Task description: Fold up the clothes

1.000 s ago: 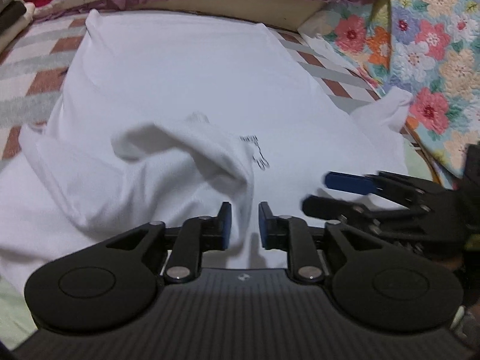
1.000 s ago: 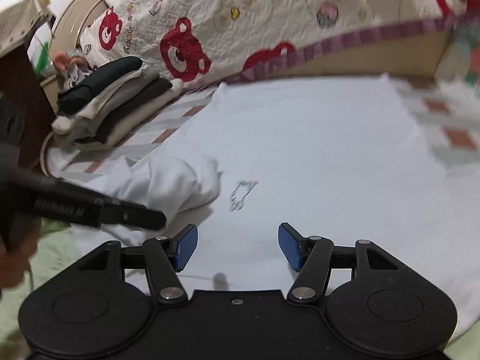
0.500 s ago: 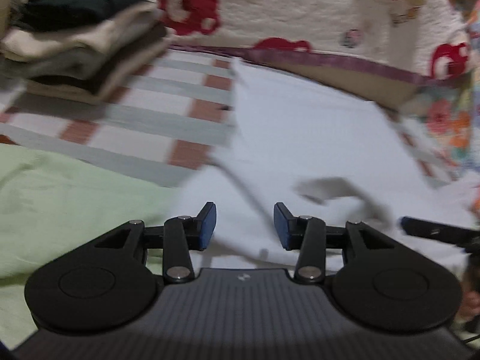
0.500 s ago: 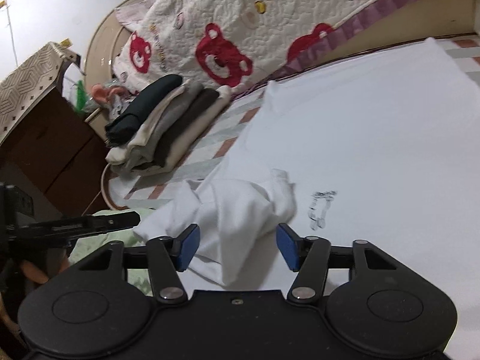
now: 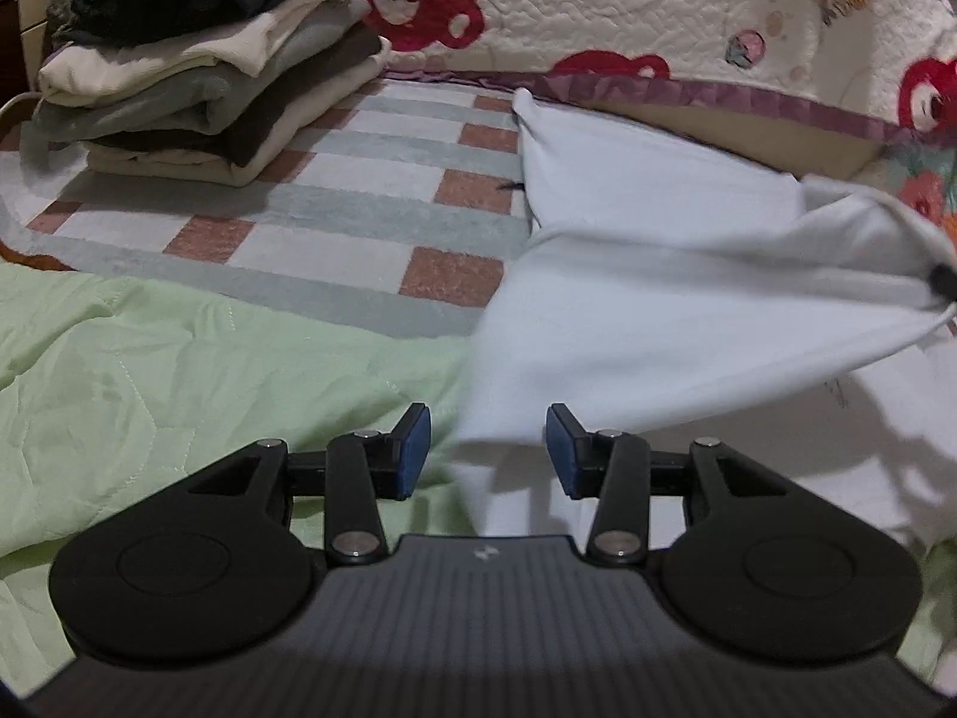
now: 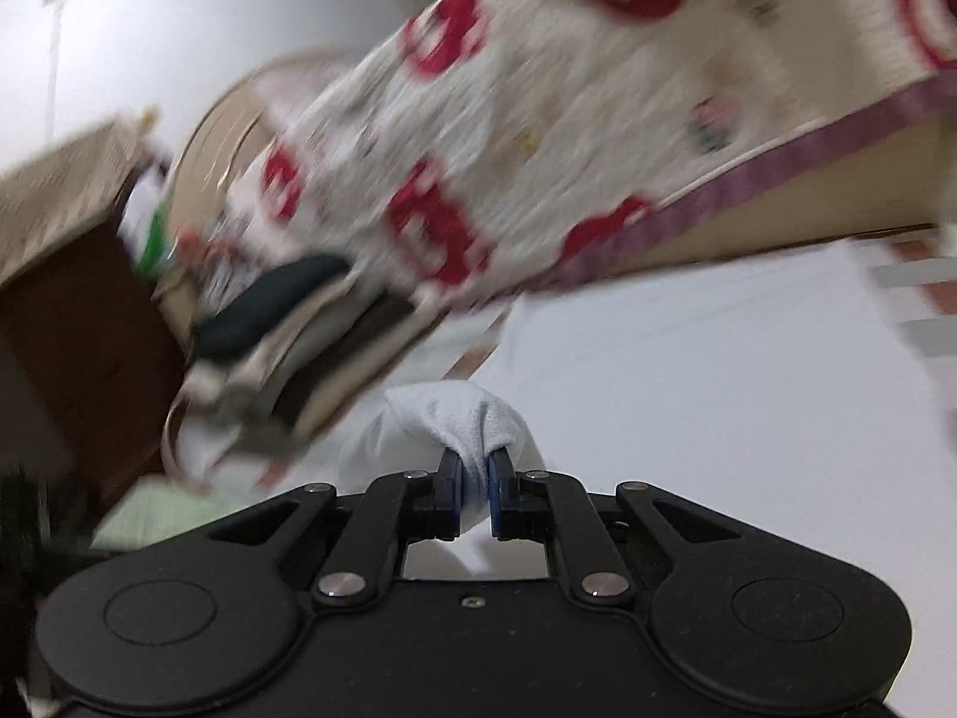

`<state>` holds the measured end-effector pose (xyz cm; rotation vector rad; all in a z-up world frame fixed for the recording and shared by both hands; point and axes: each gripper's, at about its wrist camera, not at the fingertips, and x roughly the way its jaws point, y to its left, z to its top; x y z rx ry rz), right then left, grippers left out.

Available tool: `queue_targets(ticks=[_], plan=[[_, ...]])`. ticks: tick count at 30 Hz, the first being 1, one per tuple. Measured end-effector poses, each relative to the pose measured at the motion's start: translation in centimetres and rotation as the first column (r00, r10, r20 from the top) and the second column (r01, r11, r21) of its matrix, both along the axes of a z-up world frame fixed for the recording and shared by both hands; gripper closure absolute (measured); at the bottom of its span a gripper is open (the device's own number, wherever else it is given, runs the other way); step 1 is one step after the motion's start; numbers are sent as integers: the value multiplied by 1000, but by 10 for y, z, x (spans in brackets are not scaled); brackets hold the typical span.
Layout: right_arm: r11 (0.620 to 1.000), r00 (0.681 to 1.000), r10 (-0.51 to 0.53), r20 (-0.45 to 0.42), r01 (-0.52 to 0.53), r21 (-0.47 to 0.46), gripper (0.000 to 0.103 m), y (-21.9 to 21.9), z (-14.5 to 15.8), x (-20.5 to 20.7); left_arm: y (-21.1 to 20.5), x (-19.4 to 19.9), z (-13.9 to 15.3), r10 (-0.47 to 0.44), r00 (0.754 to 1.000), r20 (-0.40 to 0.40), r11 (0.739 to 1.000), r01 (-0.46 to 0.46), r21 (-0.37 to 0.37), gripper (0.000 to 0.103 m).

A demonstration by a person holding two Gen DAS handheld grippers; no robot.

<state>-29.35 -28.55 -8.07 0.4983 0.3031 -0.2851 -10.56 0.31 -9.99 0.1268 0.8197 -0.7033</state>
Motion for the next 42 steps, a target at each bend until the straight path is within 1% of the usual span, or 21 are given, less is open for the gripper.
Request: queue_targets(ticks=[4,7,10,13,15,17,18,19,20,21,23,24,26,27,29,32,34,35,38,40,42], plan=[[997,995,-54,-82,58,41,89,-7,-17,-10,-6,-7,-8,-63,998,-15,998,63,5,58],[992,985,-92,-145,103,69,85,-12,-29,-17,-16,-16,-14,-127,992,-6,991,127,46,56],[984,970,-128,-208,150,94,85,-18,-42,-24,-25,-25,-20,-179,984,17,978,176,108,53],[974,949,-160,-272,197,115,81,-23,-55,-31,-29,-25,-26,-185,983,16,975,181,125,53],[979,940,-166,-297,194,68,79,-21,-54,-29,-30,-22,-29,-179,984,9,976,176,124,53],[985,936,-162,-313,171,0,68,-17,-48,-25,-31,-19,-33,-173,985,2,977,171,123,53],[987,935,-159,-317,159,-27,64,-15,-46,-25,-31,-18,-35,-170,985,-1,978,169,123,56],[988,937,-154,-314,151,-34,55,-15,-45,-25,-32,-17,-36,-167,986,-5,978,166,123,71],[989,941,-146,-306,146,-21,50,-17,-45,-26,-32,-15,-38,-166,986,-9,979,166,120,81],[989,947,-134,-292,145,13,49,-21,-47,-26,-34,-15,-38,-178,984,-10,977,178,113,91],[980,962,-114,-247,150,133,43,-32,-54,-29,-39,-20,-36,-219,975,29,968,213,135,91],[963,969,-110,-219,159,220,41,-40,-60,-31,-41,-22,-36,-220,974,46,966,211,148,91],[931,975,-116,-188,173,323,41,-49,-73,-32,-44,-26,-36,-223,972,79,963,207,173,91],[928,978,-113,-174,166,332,43,-52,-75,-31,-46,-28,-36,-225,970,96,961,204,186,93],[944,986,-95,-135,132,301,92,-54,-71,-30,-45,-29,-32,-190,973,129,969,165,186,97],[943,995,-88,40,70,326,92,-50,-58,-50,-31,-24,-18,-76,987,142,992,61,110,97],[953,990,-139,27,126,276,92,-39,-48,-68,-27,-24,-18,-52,989,137,994,37,104,98],[955,987,-161,6,154,255,93,-33,-46,-75,-28,-26,-20,-56,988,142,992,39,117,98],[949,968,-205,-147,233,211,92,-17,-62,-81,-30,-30,-25,-69,985,155,987,45,155,99],[943,945,-232,-230,276,186,87,-11,-72,-80,-30,-29,-27,-56,987,148,987,33,156,99],[942,940,-242,-240,287,176,86,-10,-74,-81,-27,-26,-27,-30,991,127,991,13,133,98]])
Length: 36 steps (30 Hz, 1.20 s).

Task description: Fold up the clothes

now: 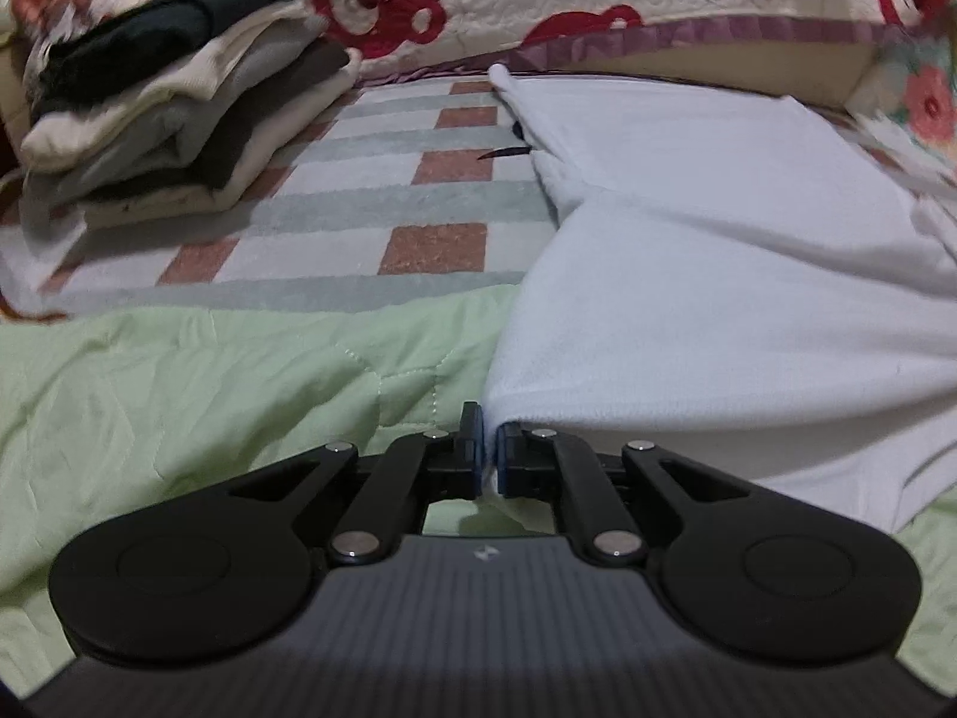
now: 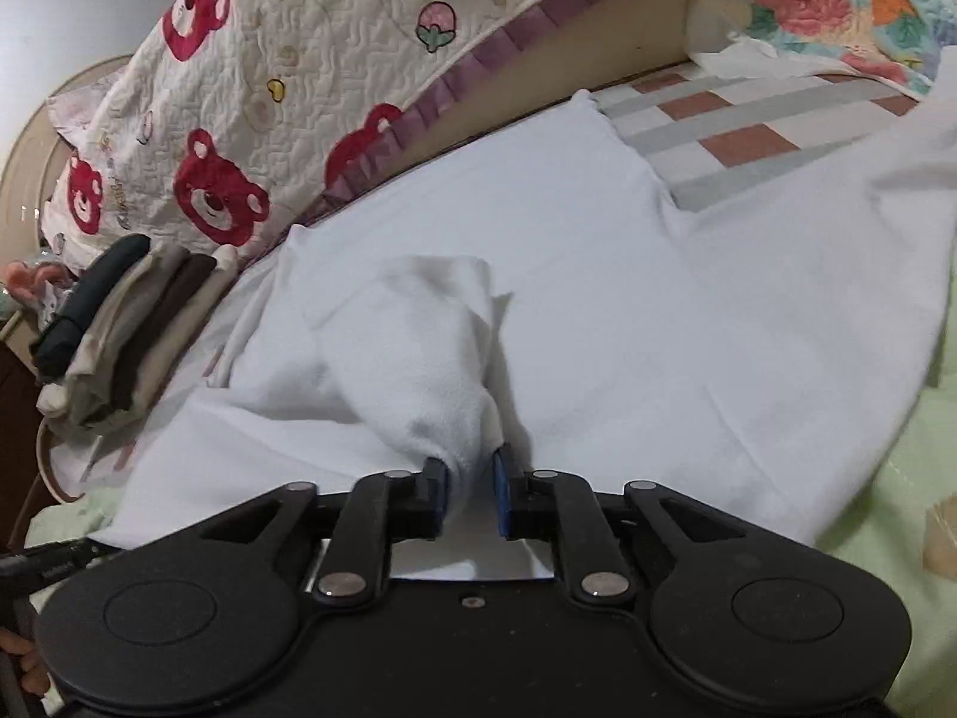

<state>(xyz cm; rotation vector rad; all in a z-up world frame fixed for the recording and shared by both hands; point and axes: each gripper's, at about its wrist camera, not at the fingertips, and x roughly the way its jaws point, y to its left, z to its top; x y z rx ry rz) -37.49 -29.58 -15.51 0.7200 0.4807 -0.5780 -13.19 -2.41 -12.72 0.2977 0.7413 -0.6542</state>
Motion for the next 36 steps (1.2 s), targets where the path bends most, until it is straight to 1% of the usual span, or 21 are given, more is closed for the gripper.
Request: queue_targets(ticks=[2,3,4,5,10,13,15,16,18,20,22,25,26,27,28,29,31,33,34,35,36], plan=[[1000,1000,-3,-7,2,-28,79,0,5,-3,4,2,1,18,1000,-13,1000,-18,-18,98],[998,1000,-12,-28,10,-58,79,-1,8,-4,5,3,1,25,1000,-17,999,-26,-24,98],[996,999,-22,-48,18,-89,76,-2,11,-5,5,4,0,30,999,-23,999,-31,-28,98],[994,997,-35,-63,28,-109,70,-4,14,-7,6,4,-1,35,999,-28,999,-36,-32,97],[987,988,-123,-89,113,-110,70,-15,16,-24,5,7,-2,54,997,-54,998,-56,-39,97],[985,986,-138,-92,127,-115,70,-18,18,-31,7,10,-2,62,995,-75,997,-66,-46,97],[986,988,-136,-73,128,-108,69,-18,19,-35,7,10,-3,64,994,-84,997,-68,-45,97],[987,989,-134,-59,127,-101,65,-18,19,-37,7,10,-3,65,994,-88,997,-69,-44,97],[989,992,-125,-28,122,-79,63,-24,17,-36,7,10,-3,67,993,-97,997,-71,-42,97],[992,993,-114,6,115,-52,52,-32,13,-34,8,11,-4,68,992,-107,997,-73,-40,97],[994,994,-105,40,106,-25,46,-41,9,-32,8,11,-1,62,990,-127,997,-66,-27,96],[996,992,-92,91,91,14,46,-54,4,-29,10,11,5,37,983,-179,999,-36,9,94],[996,990,-88,108,85,27,47,-58,2,-28,11,10,8,24,980,-198,1000,-21,17,94],[996,989,-84,126,80,40,50,-63,0,-27,13,8,14,-1,978,-211,1000,1,1,90],[996,986,-80,143,74,53,78,-67,-2,-25,15,6,20,-27,974,-223,1000,23,-19,84],[997,985,-75,154,69,45,98,-68,0,-25,16,4,29,-57,972,-230,997,45,-55,81],[996,988,-54,147,63,-58,99,-59,17,-27,14,3,47,-117,969,-218,988,92,-122,72],[988,990,-41,137,61,-145,99,-49,31,-30,-4,10,60,-174,968,-179,978,149,-146,66],[987,990,-51,128,70,-148,99,-44,31,-31,-14,14,66,-208,966,-153,971,184,-153,63],[985,991,-62,119,79,-151,99,-39,31,-33,-31,19,69,-263,959,-104,958,248,-144,63],[984,991,-72,110,88,-154,99,-34,31,-34,-47,23,72,-319,946,-56,942,309,-131,60]])
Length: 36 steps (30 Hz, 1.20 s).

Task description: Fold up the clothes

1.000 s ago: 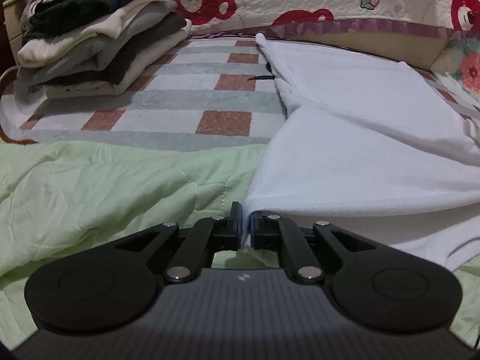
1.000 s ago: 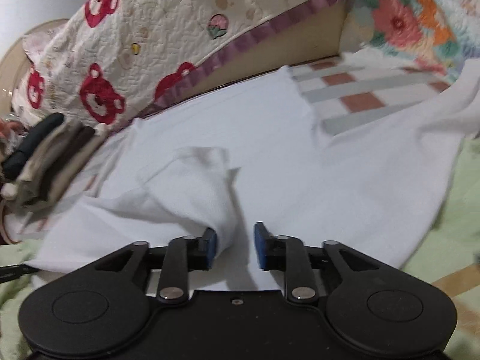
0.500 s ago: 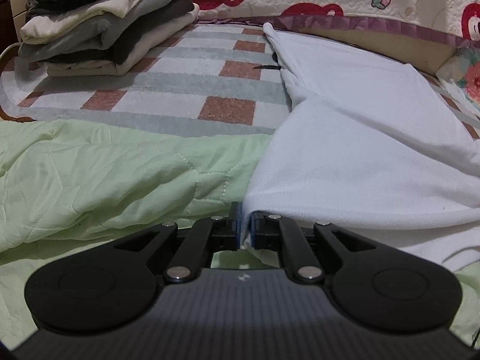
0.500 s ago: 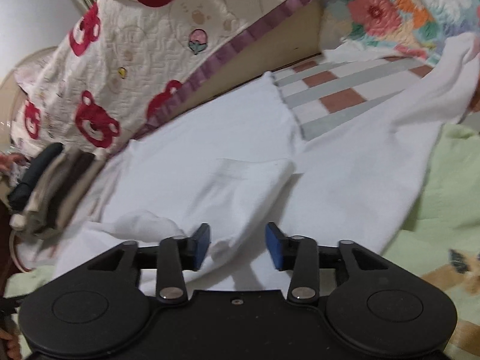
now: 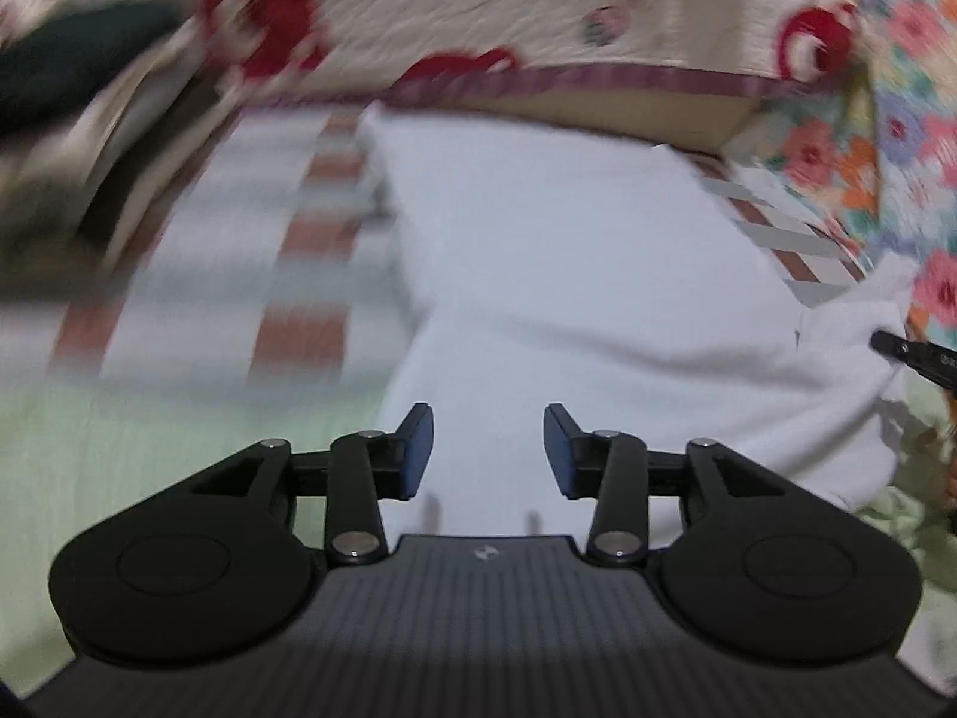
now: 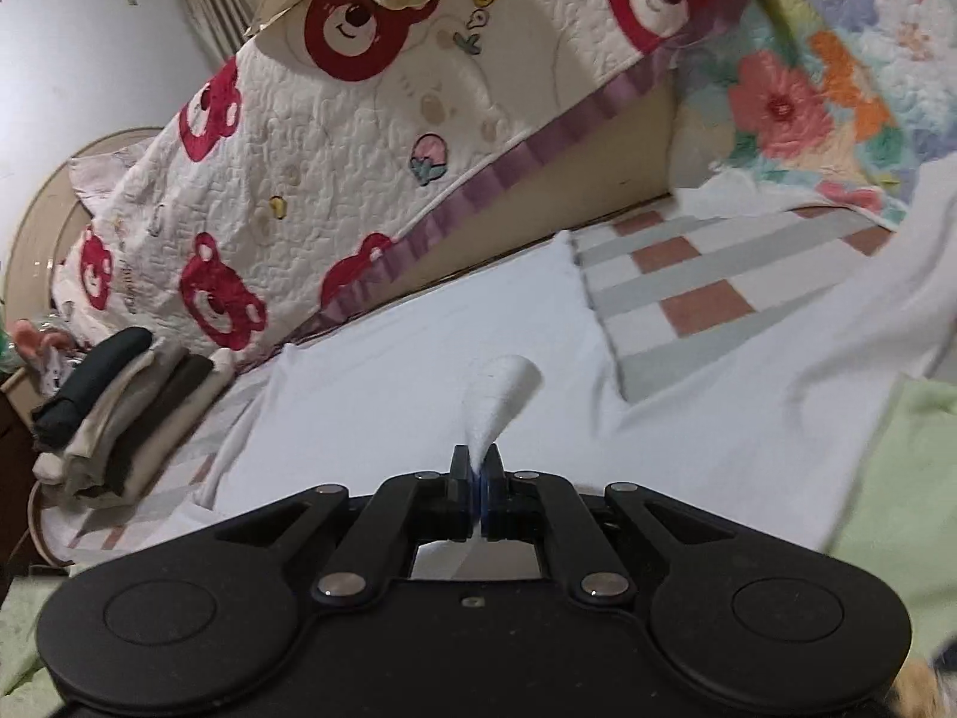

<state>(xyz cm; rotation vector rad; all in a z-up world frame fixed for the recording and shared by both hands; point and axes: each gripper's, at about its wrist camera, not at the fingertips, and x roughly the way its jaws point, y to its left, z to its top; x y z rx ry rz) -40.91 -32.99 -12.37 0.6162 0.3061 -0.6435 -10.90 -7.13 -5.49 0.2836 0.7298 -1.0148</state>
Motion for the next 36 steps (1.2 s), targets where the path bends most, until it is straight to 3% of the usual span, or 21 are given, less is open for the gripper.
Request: queue_targets(ticks=[2,4,6,8,11,13,16,19,25,28,32,36], plan=[[1000,1000,-12,-15,12,11,98,5,-4,-1,-37,8,0,-165,982,90,986,163,28,55],[1000,1000,-15,-27,15,19,98,6,-9,-3,-75,14,-10,-333,932,141,941,319,114,54],[1000,999,-14,-38,15,22,98,5,-11,-7,-111,22,-28,-442,884,150,888,408,214,53],[1000,999,-14,-49,15,24,98,4,-14,-10,-136,34,-44,-491,866,89,848,452,277,53],[1000,998,-14,-65,16,27,98,3,-18,-15,-148,53,-58,-498,867,-37,826,487,284,48],[999,997,-14,-76,16,29,97,2,-21,-18,-149,63,-65,-489,865,-115,816,500,290,33],[999,998,-3,-68,6,41,94,-1,-24,-20,-151,79,-76,-470,853,-226,801,520,298,22],[998,997,9,-71,-5,65,91,-4,-29,-19,-146,81,-78,-482,845,-232,793,533,296,22],[989,1000,0,-18,2,145,68,-12,-39,-20,-136,81,-81,-511,841,-174,782,540,312,22],[988,1000,1,-14,1,152,60,-16,-37,-14,-135,86,-81,-492,849,-193,799,528,286,22],[987,1000,2,-10,0,159,51,-22,-34,-5,-134,96,-79,-438,873,-213,845,481,233,22],[992,999,27,-19,-24,123,51,-22,-33,0,-139,90,-83,-416,885,-209,846,461,268,22]])
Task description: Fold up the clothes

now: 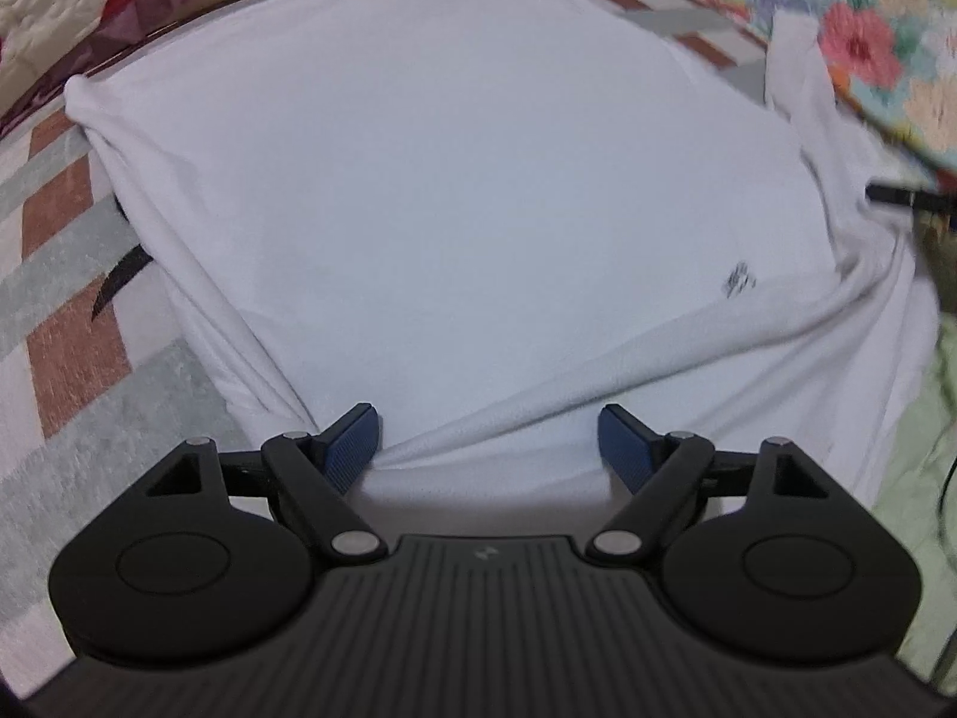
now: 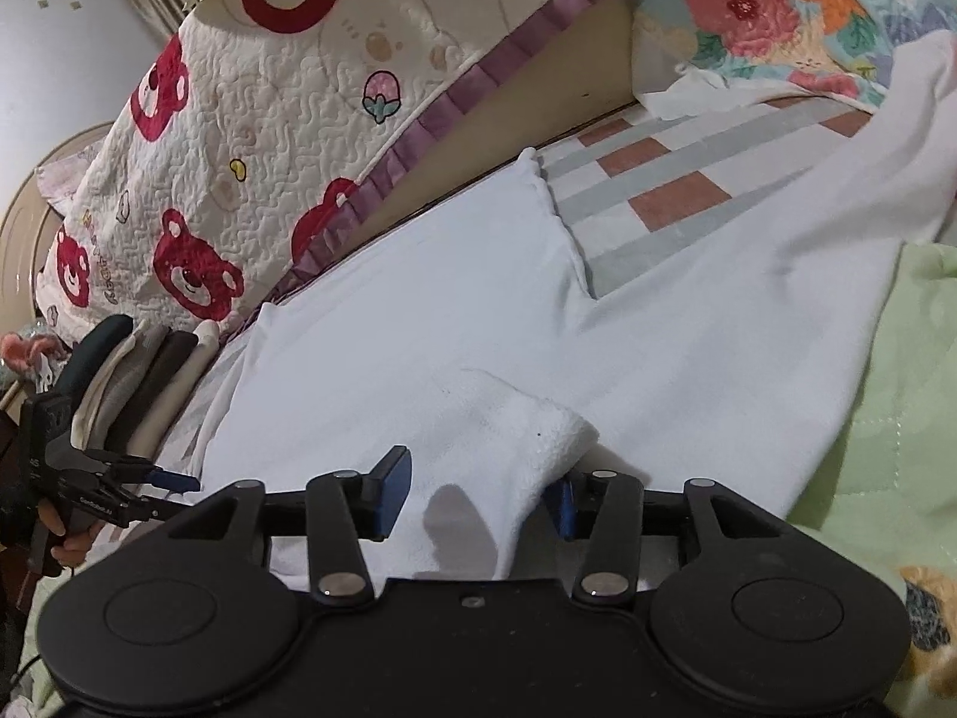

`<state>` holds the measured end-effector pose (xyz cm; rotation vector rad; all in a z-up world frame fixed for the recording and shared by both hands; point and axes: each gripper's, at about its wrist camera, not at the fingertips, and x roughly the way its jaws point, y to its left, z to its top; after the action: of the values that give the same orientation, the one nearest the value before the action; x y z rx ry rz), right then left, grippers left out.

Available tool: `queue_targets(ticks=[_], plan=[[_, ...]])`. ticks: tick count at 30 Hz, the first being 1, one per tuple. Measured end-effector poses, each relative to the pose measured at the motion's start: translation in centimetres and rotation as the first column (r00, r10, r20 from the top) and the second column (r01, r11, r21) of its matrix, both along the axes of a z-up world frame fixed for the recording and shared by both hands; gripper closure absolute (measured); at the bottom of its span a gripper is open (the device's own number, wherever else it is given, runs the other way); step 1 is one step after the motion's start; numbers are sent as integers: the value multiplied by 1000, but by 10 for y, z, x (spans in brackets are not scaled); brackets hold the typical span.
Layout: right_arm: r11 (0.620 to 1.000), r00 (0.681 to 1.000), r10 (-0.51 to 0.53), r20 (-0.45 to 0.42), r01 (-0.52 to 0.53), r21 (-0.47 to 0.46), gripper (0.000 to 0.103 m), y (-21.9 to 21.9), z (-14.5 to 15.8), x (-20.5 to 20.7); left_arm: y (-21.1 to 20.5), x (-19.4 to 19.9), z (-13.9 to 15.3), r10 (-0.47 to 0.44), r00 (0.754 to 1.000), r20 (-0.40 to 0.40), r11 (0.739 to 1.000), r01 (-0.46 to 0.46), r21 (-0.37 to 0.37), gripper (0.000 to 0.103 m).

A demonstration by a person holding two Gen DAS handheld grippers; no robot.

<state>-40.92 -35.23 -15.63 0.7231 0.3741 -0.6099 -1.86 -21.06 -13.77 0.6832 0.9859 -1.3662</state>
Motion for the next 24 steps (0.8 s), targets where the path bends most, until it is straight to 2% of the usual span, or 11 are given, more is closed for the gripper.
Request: queue_targets(ticks=[1,2,3,4,5,7,13,17,20,22,24], plan=[[1000,1000,14,0,-14,-17,51,1,1,1,-1,-1,-1,5,1000,5,1000,-5,8,22],[999,1000,28,0,-27,-35,58,2,2,1,-2,-3,-2,9,1000,10,1000,-9,15,22],[998,999,41,0,-41,-52,69,3,3,2,-4,-4,-3,14,1000,14,1000,-14,23,24],[996,999,54,-4,-54,-73,93,4,5,3,-5,-6,-3,22,1000,17,999,-22,30,34],[993,998,64,-14,-65,-101,97,6,8,4,-4,-5,0,45,999,8,998,-45,31,42],[984,997,75,-13,-76,-159,98,11,16,3,-3,-4,5,93,996,-4,995,-92,34,92],[962,997,68,34,-57,-268,98,17,43,0,13,-13,25,236,966,101,970,-240,26,100],[949,996,67,59,-46,-311,100,17,54,0,25,-16,40,294,932,213,956,-289,-57,100],[948,997,70,-37,-78,-308,100,15,39,20,34,-6,36,347,914,209,938,-335,-92,99],[956,991,42,-125,-76,-284,100,9,22,33,36,-5,28,358,911,206,932,-336,-133,86],[974,987,3,-161,-39,-223,100,0,8,38,38,-6,23,407,879,248,912,-380,-151,78]])
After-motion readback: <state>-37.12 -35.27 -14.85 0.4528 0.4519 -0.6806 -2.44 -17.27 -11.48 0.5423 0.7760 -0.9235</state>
